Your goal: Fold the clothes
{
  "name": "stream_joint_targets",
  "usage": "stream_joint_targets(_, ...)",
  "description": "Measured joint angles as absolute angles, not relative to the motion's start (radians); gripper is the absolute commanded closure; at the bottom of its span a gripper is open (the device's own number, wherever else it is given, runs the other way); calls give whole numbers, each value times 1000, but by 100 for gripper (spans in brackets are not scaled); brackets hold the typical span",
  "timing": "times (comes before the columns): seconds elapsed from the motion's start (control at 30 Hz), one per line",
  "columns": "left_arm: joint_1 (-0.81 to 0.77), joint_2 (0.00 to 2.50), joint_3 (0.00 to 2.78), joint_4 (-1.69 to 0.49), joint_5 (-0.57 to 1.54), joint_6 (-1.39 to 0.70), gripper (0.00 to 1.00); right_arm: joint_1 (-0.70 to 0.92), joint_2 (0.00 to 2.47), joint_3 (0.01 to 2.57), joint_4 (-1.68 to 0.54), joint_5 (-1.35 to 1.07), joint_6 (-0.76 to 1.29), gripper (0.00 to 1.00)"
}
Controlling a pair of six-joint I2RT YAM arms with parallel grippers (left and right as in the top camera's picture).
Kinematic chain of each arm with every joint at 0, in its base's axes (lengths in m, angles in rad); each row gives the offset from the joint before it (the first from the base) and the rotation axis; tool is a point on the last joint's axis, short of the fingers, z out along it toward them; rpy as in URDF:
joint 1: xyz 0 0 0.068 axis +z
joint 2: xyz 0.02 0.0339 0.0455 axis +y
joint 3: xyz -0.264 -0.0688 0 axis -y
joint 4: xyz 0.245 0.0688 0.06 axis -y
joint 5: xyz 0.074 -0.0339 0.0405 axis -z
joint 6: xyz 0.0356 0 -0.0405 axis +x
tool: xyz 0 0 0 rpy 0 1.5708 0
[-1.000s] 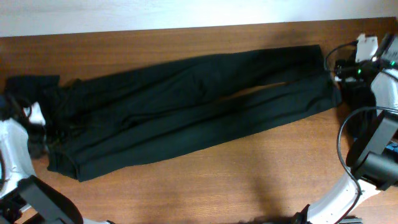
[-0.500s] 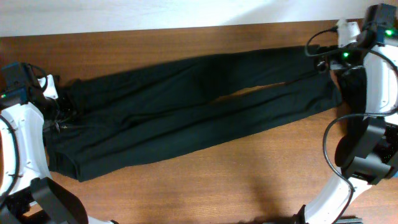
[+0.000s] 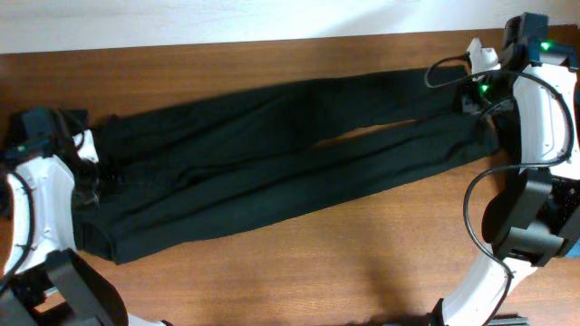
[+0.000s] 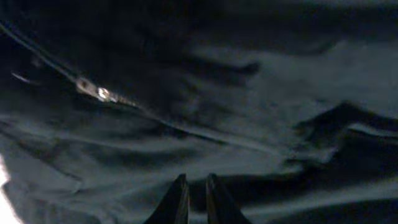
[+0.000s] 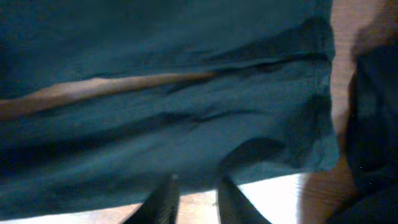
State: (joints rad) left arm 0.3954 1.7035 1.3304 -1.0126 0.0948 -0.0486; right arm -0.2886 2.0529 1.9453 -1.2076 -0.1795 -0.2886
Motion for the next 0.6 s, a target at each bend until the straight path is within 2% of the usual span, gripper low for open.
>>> stream_joint_targets(0.27, 395, 1724, 1214, -927, 74, -54, 86, -295, 2054, 1802, -1089, -123, -283, 92)
stream_joint_targets(0.6, 395, 1729, 1213, -866, 2, -54, 85, -376, 2072, 1618, -918, -80, -262, 96)
